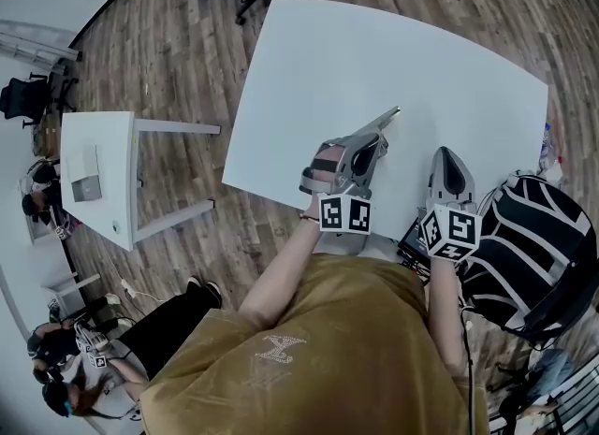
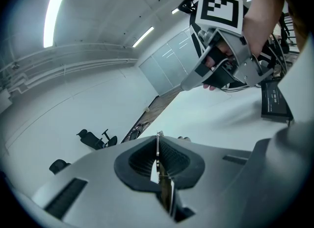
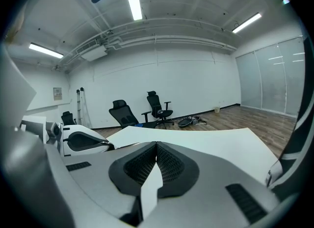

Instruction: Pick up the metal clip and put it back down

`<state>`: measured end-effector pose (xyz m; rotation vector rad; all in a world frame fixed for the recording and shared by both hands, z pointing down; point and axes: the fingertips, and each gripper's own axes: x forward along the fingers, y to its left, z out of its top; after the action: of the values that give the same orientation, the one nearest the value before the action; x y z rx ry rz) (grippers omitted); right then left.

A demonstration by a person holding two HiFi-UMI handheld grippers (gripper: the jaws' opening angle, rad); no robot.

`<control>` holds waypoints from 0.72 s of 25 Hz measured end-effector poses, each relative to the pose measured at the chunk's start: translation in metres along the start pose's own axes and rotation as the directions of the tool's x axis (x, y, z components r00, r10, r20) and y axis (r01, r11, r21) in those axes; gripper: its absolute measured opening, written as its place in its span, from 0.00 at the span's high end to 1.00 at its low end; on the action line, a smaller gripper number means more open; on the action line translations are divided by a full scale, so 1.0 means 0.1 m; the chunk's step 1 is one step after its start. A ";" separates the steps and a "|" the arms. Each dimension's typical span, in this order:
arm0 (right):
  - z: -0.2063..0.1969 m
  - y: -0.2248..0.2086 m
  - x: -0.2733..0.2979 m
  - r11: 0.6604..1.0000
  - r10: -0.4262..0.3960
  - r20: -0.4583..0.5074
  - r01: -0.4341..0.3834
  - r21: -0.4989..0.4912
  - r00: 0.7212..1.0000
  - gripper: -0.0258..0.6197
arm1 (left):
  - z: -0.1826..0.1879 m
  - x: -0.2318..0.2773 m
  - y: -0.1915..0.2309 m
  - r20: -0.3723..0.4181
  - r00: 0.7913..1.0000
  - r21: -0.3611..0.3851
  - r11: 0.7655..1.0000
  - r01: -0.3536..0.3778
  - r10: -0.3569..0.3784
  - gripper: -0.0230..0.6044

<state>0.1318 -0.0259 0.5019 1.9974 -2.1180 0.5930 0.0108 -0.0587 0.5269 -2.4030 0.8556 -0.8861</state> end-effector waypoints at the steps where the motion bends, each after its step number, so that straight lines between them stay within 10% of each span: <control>1: -0.01 0.00 0.00 1.000 0.000 -0.003 0.000 0.001 1.000 0.95 | -0.03 0.01 -0.02 -0.009 1.000 0.000 1.000 0.004 -0.004 0.95; 18: -0.20 0.00 0.05 1.000 -0.008 -0.045 0.008 -0.005 0.999 0.95 | -0.33 0.17 -0.41 -0.133 0.988 0.222 0.970 0.101 -0.072 0.95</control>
<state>0.1283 -0.0221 0.5217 1.9708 -2.0824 0.6251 0.0143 -0.0473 0.5812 -2.2181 0.6565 -1.1141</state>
